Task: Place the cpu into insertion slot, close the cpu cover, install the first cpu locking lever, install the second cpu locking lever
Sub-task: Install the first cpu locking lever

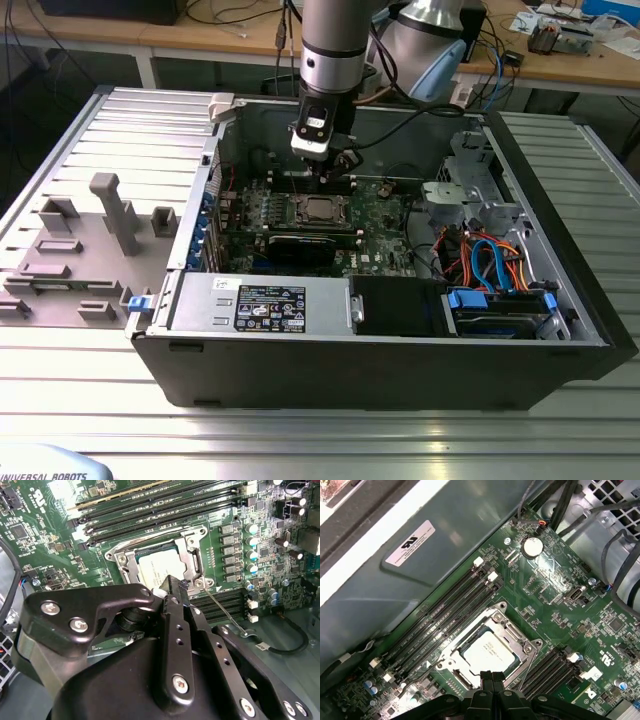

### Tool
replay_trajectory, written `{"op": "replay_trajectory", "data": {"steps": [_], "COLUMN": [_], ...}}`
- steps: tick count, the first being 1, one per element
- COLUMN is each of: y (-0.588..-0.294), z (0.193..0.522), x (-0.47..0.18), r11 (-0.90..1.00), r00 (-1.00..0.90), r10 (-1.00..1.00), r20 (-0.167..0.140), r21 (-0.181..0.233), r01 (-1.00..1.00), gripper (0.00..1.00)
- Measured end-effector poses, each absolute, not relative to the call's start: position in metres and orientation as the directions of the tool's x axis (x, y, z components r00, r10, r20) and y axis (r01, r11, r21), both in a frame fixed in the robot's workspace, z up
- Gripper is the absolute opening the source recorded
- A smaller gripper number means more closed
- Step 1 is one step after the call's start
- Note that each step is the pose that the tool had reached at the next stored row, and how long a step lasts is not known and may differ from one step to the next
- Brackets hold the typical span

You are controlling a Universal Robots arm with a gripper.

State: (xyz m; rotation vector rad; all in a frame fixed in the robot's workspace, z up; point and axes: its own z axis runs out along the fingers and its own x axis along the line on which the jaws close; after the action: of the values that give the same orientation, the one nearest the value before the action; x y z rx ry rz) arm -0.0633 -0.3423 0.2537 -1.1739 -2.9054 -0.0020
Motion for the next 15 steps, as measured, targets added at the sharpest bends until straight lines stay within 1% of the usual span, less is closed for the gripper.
{"op": "replay_trajectory", "data": {"steps": [15], "y": [-0.3423], "z": [0.2537], "x": [-0.0637], "r11": [0.73], "r00": [-0.73], "r10": [0.683], "r20": [0.008], "r21": [-0.002], "r01": [0.683], "gripper": [0.11]}}
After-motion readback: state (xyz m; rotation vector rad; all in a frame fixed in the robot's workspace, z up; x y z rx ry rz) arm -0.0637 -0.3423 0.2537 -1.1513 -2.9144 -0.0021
